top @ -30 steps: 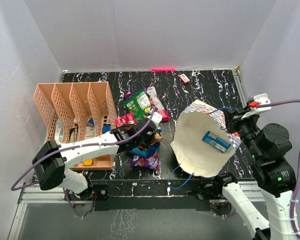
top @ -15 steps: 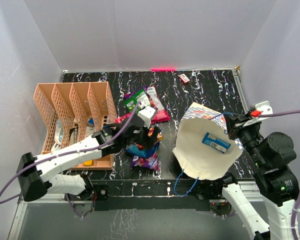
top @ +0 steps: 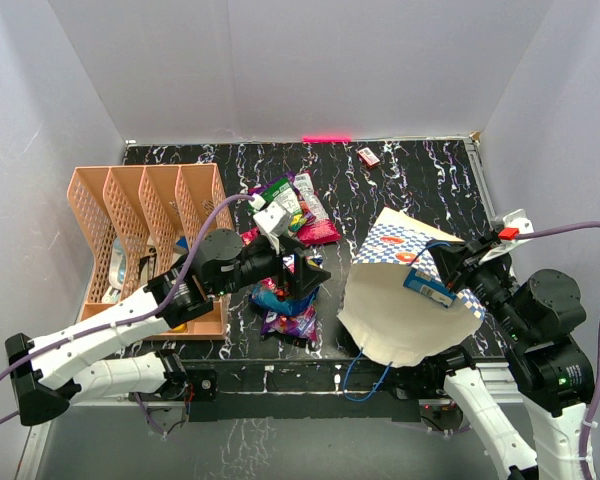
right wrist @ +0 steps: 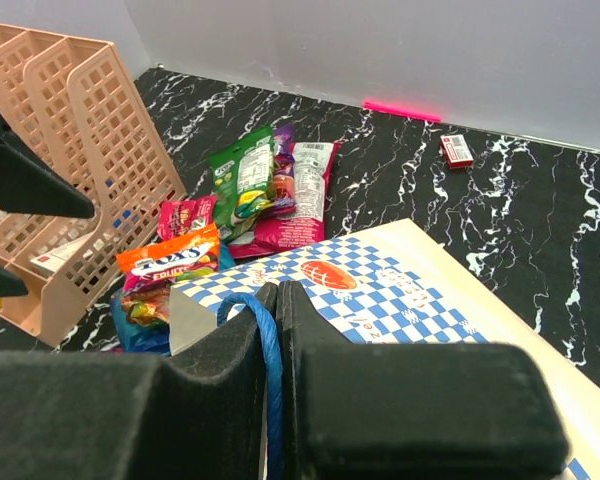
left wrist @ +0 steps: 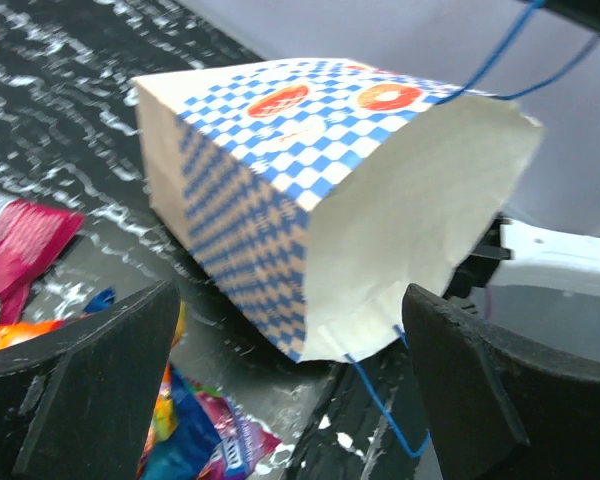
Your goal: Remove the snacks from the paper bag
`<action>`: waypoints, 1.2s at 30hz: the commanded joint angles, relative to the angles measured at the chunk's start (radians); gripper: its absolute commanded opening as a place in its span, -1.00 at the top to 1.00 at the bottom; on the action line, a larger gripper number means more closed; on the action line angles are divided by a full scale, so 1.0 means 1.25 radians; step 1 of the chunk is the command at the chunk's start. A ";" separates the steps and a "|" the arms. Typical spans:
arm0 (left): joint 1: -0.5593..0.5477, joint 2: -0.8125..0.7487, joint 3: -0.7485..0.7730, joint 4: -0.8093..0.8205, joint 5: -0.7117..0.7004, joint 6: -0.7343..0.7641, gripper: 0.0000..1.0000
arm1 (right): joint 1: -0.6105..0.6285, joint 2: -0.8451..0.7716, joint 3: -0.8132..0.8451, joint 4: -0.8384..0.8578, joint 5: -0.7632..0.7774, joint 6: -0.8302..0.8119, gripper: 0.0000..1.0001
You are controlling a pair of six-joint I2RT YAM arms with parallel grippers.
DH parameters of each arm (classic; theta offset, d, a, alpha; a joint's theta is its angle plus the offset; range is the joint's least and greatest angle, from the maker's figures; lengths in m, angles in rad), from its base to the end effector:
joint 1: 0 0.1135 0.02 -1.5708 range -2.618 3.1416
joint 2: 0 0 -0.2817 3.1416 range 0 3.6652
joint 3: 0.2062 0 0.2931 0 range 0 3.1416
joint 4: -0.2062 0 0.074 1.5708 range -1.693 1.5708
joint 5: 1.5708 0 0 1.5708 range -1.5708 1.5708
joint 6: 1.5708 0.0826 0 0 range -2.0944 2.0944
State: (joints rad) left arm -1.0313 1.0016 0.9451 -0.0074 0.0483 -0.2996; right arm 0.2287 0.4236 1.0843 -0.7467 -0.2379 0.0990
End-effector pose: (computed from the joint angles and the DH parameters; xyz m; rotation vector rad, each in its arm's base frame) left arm 0.1580 -0.2716 0.3845 0.6603 1.6133 -1.0425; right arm 0.0994 0.0431 0.4395 -0.2898 1.6481 0.4451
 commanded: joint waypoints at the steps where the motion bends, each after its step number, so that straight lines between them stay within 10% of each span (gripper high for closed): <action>1: -0.003 0.002 -0.043 0.136 0.164 -0.043 -0.73 | 0.001 -0.007 -0.003 0.061 -0.011 0.037 0.85; 12: -0.261 0.229 0.028 0.214 -0.055 0.080 -0.48 | 0.001 0.003 -0.008 0.057 -0.066 0.065 0.85; 19: -0.322 0.430 0.059 0.341 -0.208 0.295 0.01 | 0.001 0.020 0.014 0.055 -0.082 0.086 0.85; 28: -0.331 0.655 0.086 0.568 -0.204 0.670 -0.01 | 0.001 0.050 0.052 0.057 -0.092 0.087 0.85; 36: -0.262 0.841 0.214 0.566 -0.049 0.746 -0.19 | 0.000 0.112 0.110 0.028 -0.212 0.050 0.85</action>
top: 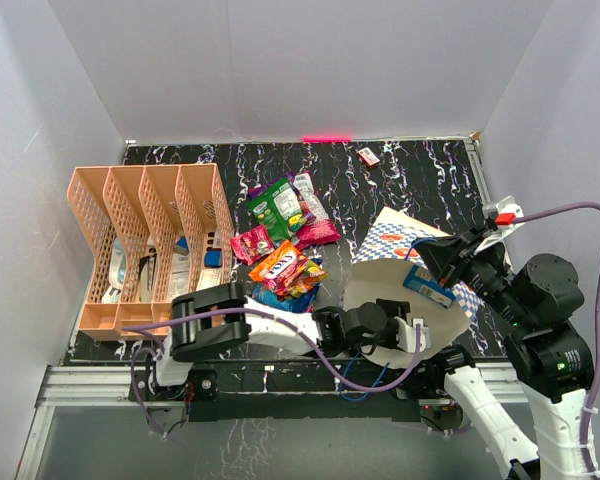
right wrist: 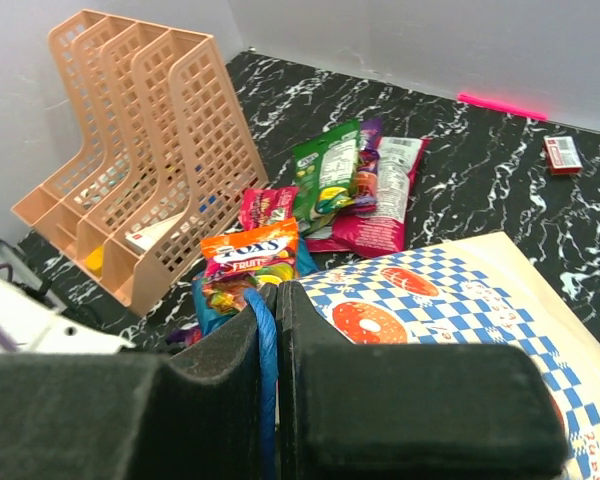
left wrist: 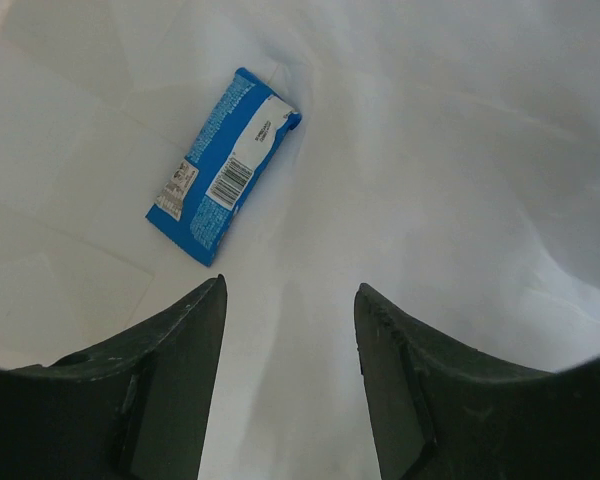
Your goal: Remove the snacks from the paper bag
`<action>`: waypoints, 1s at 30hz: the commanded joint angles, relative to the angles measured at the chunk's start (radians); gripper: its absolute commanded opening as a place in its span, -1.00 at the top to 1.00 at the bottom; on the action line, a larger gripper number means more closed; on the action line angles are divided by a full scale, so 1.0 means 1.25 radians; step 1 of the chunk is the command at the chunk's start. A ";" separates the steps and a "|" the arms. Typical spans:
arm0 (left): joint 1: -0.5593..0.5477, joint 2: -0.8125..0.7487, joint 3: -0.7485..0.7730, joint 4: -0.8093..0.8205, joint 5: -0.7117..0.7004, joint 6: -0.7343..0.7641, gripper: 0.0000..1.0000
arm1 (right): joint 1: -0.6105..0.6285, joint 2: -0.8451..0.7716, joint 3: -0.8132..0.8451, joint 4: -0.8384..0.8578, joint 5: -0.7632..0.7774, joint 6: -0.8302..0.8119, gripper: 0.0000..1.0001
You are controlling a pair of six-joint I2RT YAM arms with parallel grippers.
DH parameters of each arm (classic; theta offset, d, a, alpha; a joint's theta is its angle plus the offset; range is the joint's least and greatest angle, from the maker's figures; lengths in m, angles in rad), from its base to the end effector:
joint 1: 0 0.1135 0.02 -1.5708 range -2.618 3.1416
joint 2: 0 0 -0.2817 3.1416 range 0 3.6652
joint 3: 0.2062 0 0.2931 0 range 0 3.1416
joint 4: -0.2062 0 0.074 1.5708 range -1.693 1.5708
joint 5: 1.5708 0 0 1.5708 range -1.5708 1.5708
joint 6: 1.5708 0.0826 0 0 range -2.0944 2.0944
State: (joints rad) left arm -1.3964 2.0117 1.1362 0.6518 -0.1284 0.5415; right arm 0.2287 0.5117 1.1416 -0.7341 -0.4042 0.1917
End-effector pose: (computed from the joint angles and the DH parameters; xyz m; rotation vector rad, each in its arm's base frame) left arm 0.1010 -0.5124 0.1518 1.4456 1.1060 -0.4950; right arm 0.1095 0.0588 0.4533 -0.3412 1.6743 0.6526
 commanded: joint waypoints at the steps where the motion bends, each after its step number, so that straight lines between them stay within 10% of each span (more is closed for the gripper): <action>1: 0.034 0.051 0.082 0.025 0.098 0.086 -0.23 | 0.000 0.054 0.080 0.004 -0.083 -0.031 0.85; 18: 0.097 0.197 0.223 -0.054 0.162 0.294 -0.60 | 0.001 0.077 0.104 -0.017 -0.112 -0.045 0.85; 25: 0.116 0.294 0.319 -0.056 0.104 0.322 -0.48 | 0.001 0.082 0.119 -0.024 -0.113 -0.045 0.85; 30: 0.130 0.359 0.388 -0.036 0.041 0.345 0.02 | 0.001 0.089 0.131 -0.031 -0.119 -0.042 0.85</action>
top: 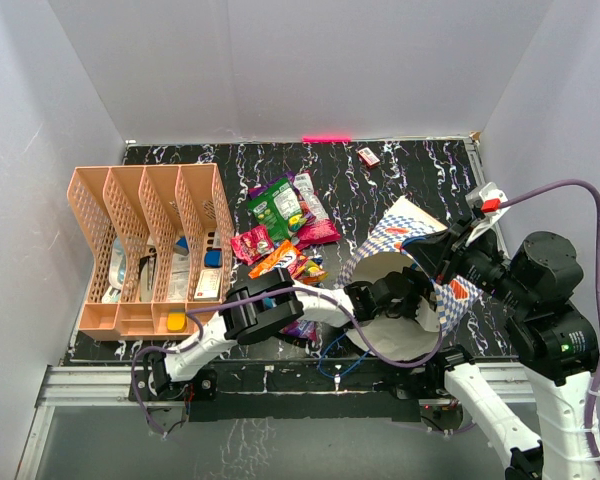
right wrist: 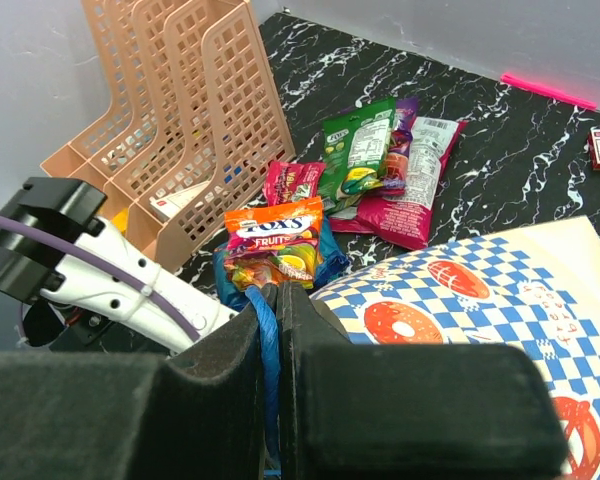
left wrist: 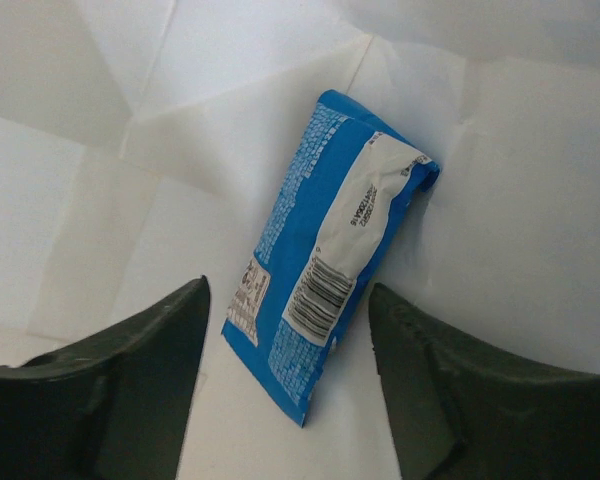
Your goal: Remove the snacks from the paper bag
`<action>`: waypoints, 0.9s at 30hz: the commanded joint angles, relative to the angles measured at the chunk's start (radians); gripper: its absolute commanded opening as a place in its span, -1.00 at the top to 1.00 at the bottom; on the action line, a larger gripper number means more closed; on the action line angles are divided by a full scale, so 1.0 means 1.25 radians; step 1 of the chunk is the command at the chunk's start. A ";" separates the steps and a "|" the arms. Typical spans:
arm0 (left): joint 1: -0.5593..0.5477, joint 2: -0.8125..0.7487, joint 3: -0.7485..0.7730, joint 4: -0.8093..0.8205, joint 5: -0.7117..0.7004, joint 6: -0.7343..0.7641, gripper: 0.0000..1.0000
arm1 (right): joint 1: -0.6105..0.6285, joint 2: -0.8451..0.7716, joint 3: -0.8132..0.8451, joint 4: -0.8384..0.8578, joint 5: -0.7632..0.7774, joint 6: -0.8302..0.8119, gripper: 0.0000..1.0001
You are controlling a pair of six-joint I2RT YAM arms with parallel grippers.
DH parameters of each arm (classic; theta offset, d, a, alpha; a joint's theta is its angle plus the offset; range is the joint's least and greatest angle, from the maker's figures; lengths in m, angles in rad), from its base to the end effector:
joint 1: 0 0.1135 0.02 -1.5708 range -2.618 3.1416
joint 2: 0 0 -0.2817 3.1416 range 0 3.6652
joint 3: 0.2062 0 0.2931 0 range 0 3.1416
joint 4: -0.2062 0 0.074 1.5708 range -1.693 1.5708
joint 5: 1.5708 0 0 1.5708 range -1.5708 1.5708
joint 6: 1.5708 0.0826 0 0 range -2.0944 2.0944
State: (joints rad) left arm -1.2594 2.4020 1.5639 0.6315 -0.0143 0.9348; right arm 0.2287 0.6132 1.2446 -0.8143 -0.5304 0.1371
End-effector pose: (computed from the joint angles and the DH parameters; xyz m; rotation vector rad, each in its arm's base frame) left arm 0.1904 -0.5878 0.0981 1.5817 0.8224 -0.2214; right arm 0.1158 0.0699 0.4670 -0.4727 1.7212 0.7285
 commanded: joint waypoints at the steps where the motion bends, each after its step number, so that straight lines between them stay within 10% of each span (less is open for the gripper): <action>1: 0.022 0.055 0.058 -0.020 -0.063 0.033 0.08 | 0.001 0.009 0.050 0.032 -0.018 0.004 0.85; 11: 0.038 0.000 0.081 -0.070 -0.086 0.014 0.92 | 0.001 -0.007 0.055 0.006 0.019 -0.012 0.85; 27: 0.002 -0.285 -0.203 -0.089 -0.031 -0.120 1.00 | 0.001 -0.044 0.033 0.013 0.187 -0.040 0.85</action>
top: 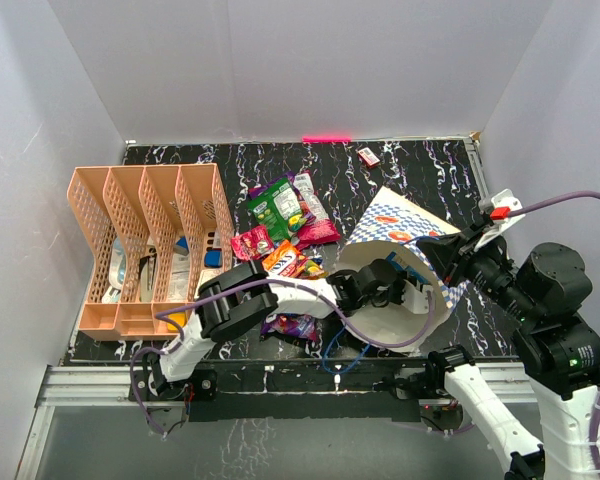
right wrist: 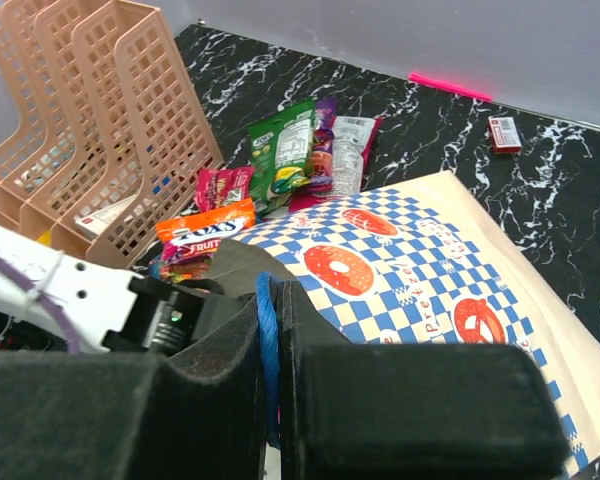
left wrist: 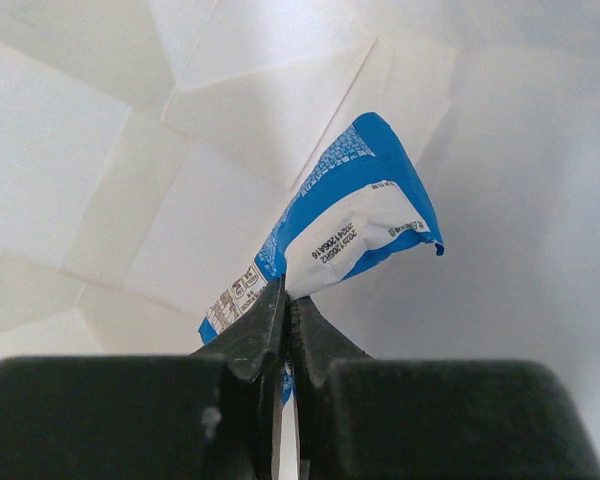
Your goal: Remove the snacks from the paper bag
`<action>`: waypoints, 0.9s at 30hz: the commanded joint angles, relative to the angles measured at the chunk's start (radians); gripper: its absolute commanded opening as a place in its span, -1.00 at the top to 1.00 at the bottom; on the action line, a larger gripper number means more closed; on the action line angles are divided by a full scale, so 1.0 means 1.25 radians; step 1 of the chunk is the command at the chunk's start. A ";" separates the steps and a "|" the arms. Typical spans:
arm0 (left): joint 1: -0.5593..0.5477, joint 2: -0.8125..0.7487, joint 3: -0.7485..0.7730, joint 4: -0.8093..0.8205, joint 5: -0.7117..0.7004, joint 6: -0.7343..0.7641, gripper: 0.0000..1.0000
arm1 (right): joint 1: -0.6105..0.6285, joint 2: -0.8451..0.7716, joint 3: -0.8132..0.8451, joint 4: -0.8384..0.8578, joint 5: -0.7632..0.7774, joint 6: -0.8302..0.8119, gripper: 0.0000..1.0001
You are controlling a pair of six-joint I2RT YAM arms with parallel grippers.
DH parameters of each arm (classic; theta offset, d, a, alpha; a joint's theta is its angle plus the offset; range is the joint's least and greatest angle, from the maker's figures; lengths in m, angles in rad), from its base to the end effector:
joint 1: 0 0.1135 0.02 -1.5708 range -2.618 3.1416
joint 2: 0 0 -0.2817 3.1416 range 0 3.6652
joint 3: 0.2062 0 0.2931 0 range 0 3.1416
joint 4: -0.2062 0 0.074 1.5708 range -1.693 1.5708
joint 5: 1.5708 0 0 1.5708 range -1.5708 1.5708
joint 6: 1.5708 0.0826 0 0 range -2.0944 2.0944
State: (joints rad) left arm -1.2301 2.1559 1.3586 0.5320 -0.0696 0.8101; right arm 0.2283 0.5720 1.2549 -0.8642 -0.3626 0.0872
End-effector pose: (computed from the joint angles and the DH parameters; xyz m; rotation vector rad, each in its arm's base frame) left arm 0.1958 -0.5352 0.1440 1.5432 1.0051 -0.2307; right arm 0.1069 0.0549 0.4663 -0.3904 1.7284 0.5464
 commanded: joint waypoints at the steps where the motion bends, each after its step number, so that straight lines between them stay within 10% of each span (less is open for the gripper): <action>1: -0.028 -0.103 -0.050 -0.017 0.009 -0.019 1.00 | 0.001 -0.010 0.027 0.055 0.061 0.003 0.85; 19: -0.145 -0.665 -0.102 -0.398 0.224 -0.357 1.00 | 0.001 -0.005 -0.016 0.162 0.258 0.061 0.85; 27: -0.146 -0.877 -0.048 -0.620 -0.197 -0.429 1.00 | 0.001 0.044 0.065 0.151 0.154 0.158 0.85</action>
State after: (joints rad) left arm -1.4155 1.1469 1.2831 -0.0643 -0.0044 0.3534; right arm 0.2283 0.5869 1.2472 -0.7517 -0.0856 0.1928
